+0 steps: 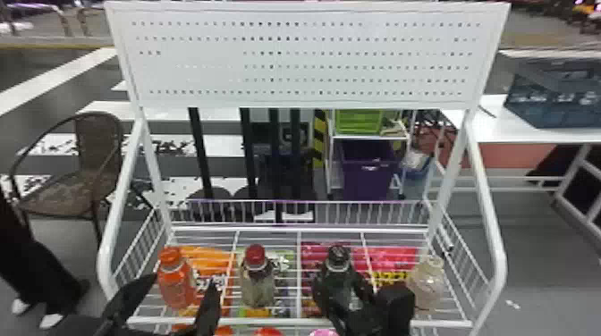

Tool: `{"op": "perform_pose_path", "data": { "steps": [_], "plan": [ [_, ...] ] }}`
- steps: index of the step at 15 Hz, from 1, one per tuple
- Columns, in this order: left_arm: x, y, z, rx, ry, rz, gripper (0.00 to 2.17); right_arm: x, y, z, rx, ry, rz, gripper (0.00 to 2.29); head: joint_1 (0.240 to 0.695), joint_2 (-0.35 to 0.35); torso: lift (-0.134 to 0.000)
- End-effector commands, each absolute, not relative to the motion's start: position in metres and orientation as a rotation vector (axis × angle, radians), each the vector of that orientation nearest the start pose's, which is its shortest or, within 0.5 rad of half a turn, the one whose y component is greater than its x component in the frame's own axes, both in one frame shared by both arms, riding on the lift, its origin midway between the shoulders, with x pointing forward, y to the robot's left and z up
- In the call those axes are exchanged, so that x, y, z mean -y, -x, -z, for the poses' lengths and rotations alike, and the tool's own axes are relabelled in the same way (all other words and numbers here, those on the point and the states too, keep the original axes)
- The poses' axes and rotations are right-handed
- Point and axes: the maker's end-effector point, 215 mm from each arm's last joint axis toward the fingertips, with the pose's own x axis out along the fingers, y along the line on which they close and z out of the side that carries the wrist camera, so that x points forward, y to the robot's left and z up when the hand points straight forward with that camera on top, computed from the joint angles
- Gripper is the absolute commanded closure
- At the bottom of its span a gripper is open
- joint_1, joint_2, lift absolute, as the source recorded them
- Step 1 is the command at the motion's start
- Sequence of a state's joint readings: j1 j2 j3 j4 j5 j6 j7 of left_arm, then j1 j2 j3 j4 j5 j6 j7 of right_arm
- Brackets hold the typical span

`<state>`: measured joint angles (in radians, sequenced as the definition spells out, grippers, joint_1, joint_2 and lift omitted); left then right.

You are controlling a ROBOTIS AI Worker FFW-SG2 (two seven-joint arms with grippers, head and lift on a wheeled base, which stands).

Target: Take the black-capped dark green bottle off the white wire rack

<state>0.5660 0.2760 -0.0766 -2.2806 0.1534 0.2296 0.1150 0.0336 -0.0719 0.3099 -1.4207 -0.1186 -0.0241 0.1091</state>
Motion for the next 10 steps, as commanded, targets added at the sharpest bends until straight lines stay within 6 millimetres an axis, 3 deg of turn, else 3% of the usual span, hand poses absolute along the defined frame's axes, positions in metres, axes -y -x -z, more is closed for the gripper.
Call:
{"op": "perform_pose_path", "data": {
  "steps": [1,6,10],
  "plan": [
    [-0.209,-0.427,0.315,-0.113,-0.058,0.115,0.14,0.067,-0.526,0.432,-0.173,-0.049,-0.385,1.4,0.499,0.0,0.0],
    [-0.207,-0.427,0.311,-0.101,-0.055,0.116,0.14,0.114,-0.481,0.396,-0.177,0.009,-0.324,1.4,0.499,0.0,0.0],
    [-0.201,-0.429,0.311,-0.093,-0.046,0.123,0.14,0.176,-0.438,0.364,-0.129,0.006,-0.229,1.39,0.499,0.0,0.0]
  ]
}}
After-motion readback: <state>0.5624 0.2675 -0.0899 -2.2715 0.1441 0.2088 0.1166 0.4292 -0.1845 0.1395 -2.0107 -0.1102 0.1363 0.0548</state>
